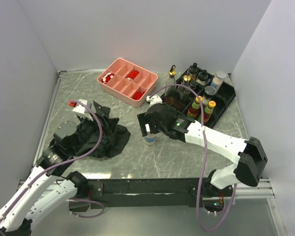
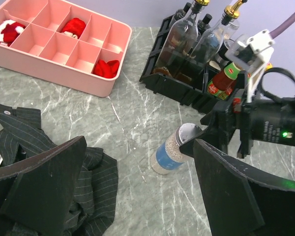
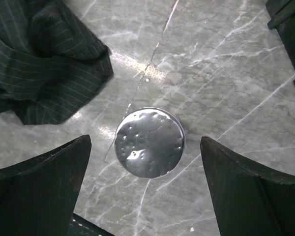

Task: Organize the condiment bottles
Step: Pick up the bottle from the center of the board.

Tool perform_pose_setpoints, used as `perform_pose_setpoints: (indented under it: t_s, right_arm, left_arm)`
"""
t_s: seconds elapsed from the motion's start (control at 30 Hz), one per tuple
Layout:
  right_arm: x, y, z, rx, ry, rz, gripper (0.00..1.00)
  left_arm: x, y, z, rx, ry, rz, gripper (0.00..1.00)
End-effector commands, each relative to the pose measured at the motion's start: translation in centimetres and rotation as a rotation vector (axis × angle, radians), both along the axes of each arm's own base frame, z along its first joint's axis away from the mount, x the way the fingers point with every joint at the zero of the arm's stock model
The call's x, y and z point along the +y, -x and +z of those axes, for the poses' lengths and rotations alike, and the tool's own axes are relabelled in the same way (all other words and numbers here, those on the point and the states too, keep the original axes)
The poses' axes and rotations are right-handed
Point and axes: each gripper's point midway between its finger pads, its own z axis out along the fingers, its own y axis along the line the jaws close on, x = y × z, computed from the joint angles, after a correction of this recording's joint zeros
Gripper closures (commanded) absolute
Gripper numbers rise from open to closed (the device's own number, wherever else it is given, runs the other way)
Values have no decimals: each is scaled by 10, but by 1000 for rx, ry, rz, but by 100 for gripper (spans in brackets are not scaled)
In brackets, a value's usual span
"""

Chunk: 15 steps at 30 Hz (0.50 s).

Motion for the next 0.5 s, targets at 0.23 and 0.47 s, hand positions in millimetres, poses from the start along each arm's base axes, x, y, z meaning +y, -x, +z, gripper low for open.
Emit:
perform_pose_setpoints:
  t_s: [0.23, 0.47]
  right_arm:
    - [9, -15, -9, -37, 36, -27, 6]
    - [6, -15, -15, -36, 49, -28, 18]
  left_arm:
    - [5, -3, 9, -32, -6, 28, 4]
    - [6, -5, 8, -29, -18, 37, 4]
